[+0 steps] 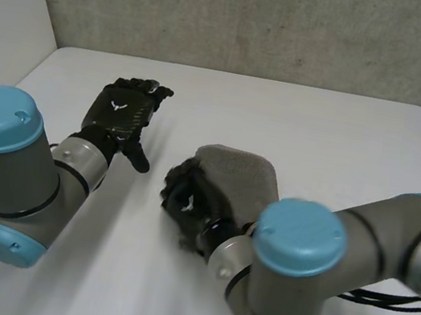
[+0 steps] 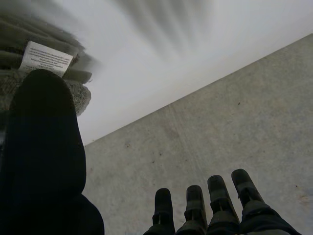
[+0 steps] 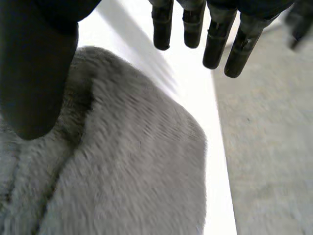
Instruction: Fold the laundry
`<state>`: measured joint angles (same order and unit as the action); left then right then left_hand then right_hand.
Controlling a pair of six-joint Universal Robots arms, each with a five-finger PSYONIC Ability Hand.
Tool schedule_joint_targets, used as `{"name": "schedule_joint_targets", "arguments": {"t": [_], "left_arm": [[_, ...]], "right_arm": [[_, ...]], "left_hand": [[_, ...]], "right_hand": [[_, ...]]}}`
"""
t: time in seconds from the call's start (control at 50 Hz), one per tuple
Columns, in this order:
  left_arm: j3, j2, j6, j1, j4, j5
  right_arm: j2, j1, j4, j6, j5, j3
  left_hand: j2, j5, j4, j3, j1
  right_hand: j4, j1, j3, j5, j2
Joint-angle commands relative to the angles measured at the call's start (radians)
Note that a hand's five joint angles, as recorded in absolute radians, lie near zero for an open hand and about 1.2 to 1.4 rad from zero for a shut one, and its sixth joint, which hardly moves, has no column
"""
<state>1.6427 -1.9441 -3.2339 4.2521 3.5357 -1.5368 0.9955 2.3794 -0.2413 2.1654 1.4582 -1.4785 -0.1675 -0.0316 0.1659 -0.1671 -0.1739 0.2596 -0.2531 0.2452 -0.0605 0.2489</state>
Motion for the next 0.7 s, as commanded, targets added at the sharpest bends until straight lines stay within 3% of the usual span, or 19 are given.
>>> {"name": "schedule_joint_targets", "arguments": {"t": [0.02, 0.1, 0.16, 0.26, 0.36, 0.46, 0.7], "left_arm": [[-0.032, 0.008, 0.032, -0.009, 0.0, -0.002], [-0.058, 0.01, 0.068, -0.017, -0.005, -0.002], [-0.086, 0.004, 0.114, -0.029, -0.011, 0.0], [-0.139, -0.033, 0.186, -0.081, -0.028, 0.003], [-0.201, -0.127, 0.229, -0.143, -0.074, 0.003], [-0.244, -0.269, 0.224, -0.196, -0.1, 0.003], [-0.245, -0.369, 0.221, -0.199, -0.104, -0.003]], "right_arm": [[0.168, -0.144, -0.004, 0.403, -0.009, -0.074], [0.238, -0.251, 0.007, 0.676, -0.012, -0.092], [0.241, -0.287, 0.013, 0.745, -0.027, -0.094], [0.213, -0.38, 0.079, 0.911, -0.174, -0.075], [0.149, -0.404, 0.108, 0.959, -0.234, -0.048], [0.085, -0.407, 0.106, 0.955, -0.234, -0.042], [0.009, -0.407, 0.109, 0.886, -0.233, -0.023]], "left_hand": [[-0.011, 0.028, 0.012, -0.011, -0.004], [-0.011, 0.028, 0.012, -0.011, -0.004], [-0.017, 0.022, 0.018, -0.017, -0.01], [-0.028, 0.01, 0.03, -0.029, -0.022], [-0.028, 0.01, 0.03, -0.029, -0.022], [-0.028, 0.01, 0.03, -0.029, -0.022], [-0.022, 0.016, 0.024, -0.023, -0.016]], "right_hand": [[-0.085, 0.079, -0.071, 0.06, -0.074], [-0.085, 0.079, -0.071, 0.06, -0.074], [-0.085, 0.079, -0.071, 0.06, -0.074], [-0.085, 0.079, -0.071, 0.06, -0.074], [-0.085, 0.079, -0.071, 0.06, -0.074], [-0.085, 0.079, -0.071, 0.06, -0.074], [-0.085, 0.079, -0.071, 0.06, -0.074]]}}
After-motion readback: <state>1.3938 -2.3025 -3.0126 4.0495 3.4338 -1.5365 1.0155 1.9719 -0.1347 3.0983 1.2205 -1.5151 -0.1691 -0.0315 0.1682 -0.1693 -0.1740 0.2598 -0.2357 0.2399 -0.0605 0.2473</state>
